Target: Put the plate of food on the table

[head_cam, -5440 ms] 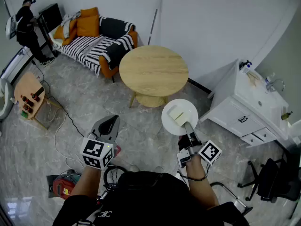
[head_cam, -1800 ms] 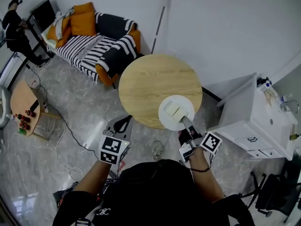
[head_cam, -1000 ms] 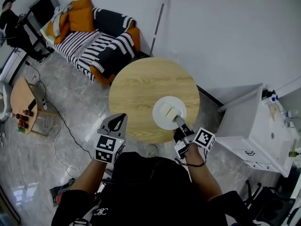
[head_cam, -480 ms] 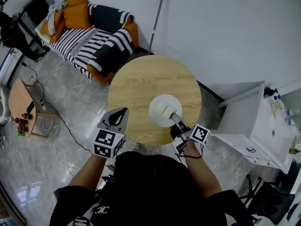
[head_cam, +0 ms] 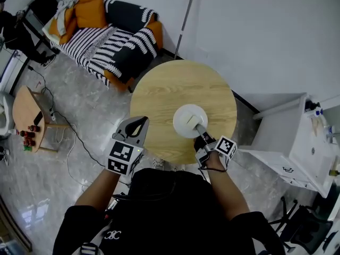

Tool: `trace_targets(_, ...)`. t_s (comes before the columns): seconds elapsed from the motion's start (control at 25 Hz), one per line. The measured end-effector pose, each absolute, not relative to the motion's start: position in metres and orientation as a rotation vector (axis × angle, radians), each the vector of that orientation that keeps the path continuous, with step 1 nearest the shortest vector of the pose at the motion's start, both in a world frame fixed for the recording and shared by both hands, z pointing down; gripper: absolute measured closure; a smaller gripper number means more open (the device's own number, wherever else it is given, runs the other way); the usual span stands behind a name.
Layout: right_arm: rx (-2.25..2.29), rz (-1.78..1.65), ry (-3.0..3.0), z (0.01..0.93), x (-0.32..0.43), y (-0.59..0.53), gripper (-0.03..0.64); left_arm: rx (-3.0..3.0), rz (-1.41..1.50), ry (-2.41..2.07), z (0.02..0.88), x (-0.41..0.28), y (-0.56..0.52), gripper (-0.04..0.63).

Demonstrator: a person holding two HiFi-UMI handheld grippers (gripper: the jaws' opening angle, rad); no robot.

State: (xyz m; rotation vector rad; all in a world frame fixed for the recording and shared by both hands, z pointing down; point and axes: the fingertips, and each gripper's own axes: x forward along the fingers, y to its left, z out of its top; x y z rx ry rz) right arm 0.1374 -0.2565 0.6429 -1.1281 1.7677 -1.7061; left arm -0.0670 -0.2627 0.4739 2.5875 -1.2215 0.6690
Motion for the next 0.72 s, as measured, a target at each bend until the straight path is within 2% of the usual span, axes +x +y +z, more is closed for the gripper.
trace_targets(0.28,-1.058,-1.762,1.62,0.673,0.129,-0.271,0.591,2.552,0.7,-1.251,0.472,-0.093,-0.273,0.591)
trace_targets(0.72,-1.135,-1.83,1.561,0.704,0.124,-0.268,0.591,2.572,0.734,-1.237,0.477,-0.093,-0.27,0.591)
